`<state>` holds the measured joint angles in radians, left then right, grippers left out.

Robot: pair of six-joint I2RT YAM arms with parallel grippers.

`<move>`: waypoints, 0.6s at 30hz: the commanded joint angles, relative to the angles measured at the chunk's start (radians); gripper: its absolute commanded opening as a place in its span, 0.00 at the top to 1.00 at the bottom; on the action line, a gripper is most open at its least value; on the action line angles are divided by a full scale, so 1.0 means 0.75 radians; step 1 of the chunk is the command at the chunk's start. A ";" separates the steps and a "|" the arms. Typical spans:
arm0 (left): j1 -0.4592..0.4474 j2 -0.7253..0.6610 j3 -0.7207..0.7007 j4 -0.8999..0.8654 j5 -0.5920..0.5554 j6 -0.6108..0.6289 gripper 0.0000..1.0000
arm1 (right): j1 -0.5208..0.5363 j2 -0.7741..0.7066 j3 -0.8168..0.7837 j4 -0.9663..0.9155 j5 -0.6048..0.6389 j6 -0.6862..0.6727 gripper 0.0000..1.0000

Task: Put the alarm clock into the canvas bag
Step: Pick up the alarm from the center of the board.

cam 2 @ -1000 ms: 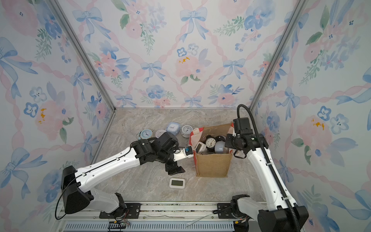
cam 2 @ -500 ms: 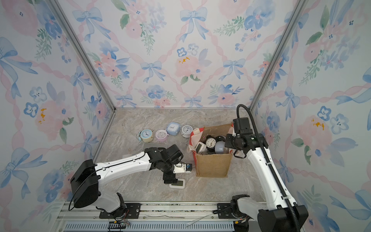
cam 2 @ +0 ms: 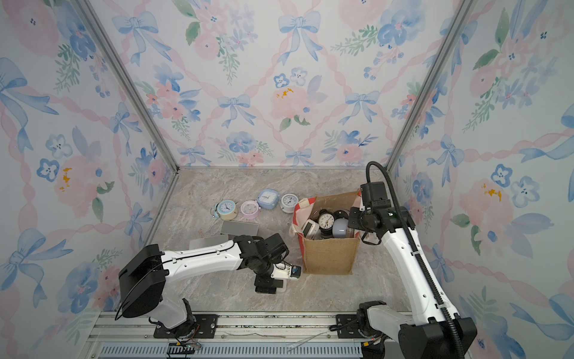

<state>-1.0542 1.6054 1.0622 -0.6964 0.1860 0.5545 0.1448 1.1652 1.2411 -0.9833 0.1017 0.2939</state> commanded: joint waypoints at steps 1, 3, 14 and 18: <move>-0.009 0.025 -0.019 0.010 -0.014 0.022 0.12 | -0.011 0.006 0.005 0.042 -0.002 -0.019 0.99; -0.008 0.042 -0.032 0.010 -0.019 0.019 0.11 | -0.011 0.008 0.002 0.044 -0.006 -0.016 0.99; 0.000 0.097 -0.054 0.010 -0.007 0.022 0.13 | -0.005 0.027 0.006 0.047 -0.009 -0.019 0.99; 0.009 0.121 -0.056 0.014 -0.003 0.021 0.14 | -0.003 0.029 0.001 0.049 -0.008 -0.018 0.99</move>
<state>-1.0534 1.6699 1.0298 -0.6785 0.1688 0.5545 0.1448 1.1786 1.2411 -0.9756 0.1009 0.2905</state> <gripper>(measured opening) 0.859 0.052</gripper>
